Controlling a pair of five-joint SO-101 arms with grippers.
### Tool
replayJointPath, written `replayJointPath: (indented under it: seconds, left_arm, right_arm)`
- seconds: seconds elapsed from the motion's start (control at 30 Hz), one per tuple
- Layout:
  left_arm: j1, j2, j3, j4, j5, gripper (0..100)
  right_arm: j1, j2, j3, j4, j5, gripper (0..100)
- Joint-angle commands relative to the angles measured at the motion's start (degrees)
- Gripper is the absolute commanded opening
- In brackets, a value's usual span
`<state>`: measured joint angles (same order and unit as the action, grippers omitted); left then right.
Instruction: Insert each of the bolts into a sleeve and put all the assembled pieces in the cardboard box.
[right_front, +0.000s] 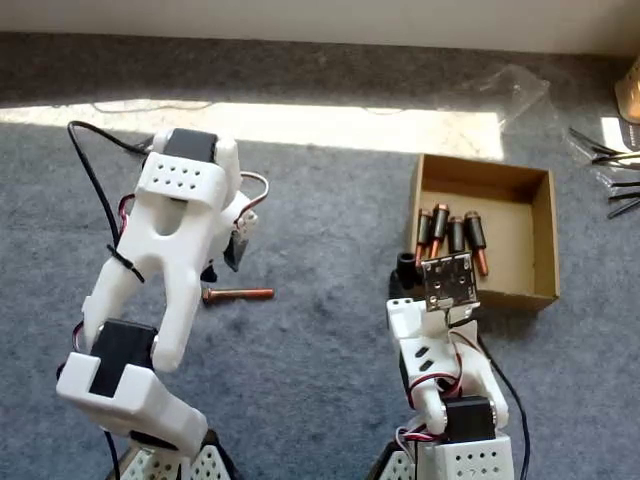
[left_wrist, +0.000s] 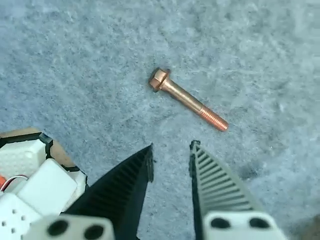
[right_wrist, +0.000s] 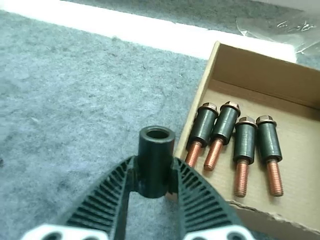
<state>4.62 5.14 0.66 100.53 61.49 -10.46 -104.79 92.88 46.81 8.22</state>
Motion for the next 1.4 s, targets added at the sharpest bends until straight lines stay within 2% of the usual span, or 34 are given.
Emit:
replayJointPath:
  seconds: [0.0,0.17,0.27,0.37,0.6,0.73,0.97,1.2,1.37]
  left_arm:
    - [-0.48,-2.77,1.80,0.35,0.62,12]
    - [-0.84,-2.68,4.97,-0.62,0.88,12]
    - [-1.45,-2.68,7.43,-3.96,7.74,12]
    - [-1.63,-2.68,12.00,-9.32,14.24,12]
    - [-1.80,-2.77,19.82,-21.80,18.29,12]
    - [-1.89,-2.77,22.02,-25.76,20.22,12]
    - [-1.89,-2.77,22.81,-26.64,20.57,12]
    - [-5.49,-2.68,24.13,-26.73,20.31,12]
    - [-5.58,-2.68,27.91,-32.70,20.31,12]
  right_arm:
    - [-0.48,-0.57,-0.57,-1.98,0.70,0.5]
    - [-0.48,-0.57,-0.57,-1.98,0.70,0.5]
    - [-0.48,-0.57,-0.57,-1.98,0.70,0.5]
    - [-0.48,-0.57,-0.57,-1.98,0.70,0.5]
    - [-0.48,-0.57,-0.57,-1.98,0.70,0.5]
    - [-0.48,-0.57,-0.57,-1.98,0.70,0.5]
    - [-0.48,-0.57,-0.57,-1.98,0.70,0.5]
    - [-0.48,-0.57,-0.57,-1.98,0.70,0.5]
    - [-0.48,-0.57,-0.57,-1.98,0.70,0.5]
